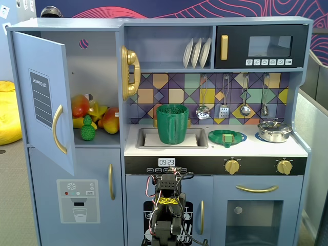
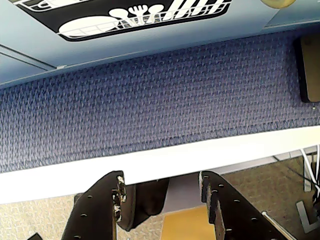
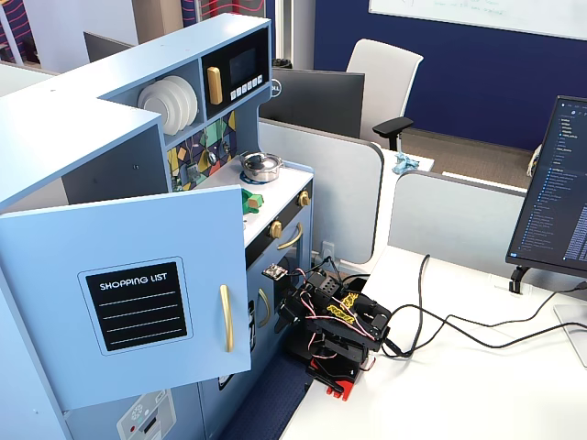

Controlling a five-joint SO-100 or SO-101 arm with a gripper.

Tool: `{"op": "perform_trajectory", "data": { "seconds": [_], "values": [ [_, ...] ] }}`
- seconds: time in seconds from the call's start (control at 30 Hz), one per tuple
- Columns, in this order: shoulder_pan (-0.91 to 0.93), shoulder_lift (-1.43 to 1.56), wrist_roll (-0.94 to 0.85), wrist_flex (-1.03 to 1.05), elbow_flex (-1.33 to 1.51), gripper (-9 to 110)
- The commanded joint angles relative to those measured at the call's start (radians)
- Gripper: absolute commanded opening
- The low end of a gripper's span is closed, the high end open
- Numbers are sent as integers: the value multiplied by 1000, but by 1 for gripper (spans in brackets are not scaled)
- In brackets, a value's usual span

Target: Pick up the green pineapple from the left cabinet and place it in the green recipient

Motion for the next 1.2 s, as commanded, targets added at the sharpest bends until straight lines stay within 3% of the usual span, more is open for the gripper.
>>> {"op": "perform_trajectory", "data": {
  "seconds": [0.0,0.47,0.57,0.83,1.07,1.17],
  "values": [
    [29,-6,44,172,9,0],
    [-66,-6,18,133,8,0],
    [-192,-18,9,-55,3,0],
    [-589,-242,-55,-831,-110,0],
    [-707,-515,-225,-1035,-423,0],
    [-718,-641,-216,-1029,-597,6]
  ]
}}
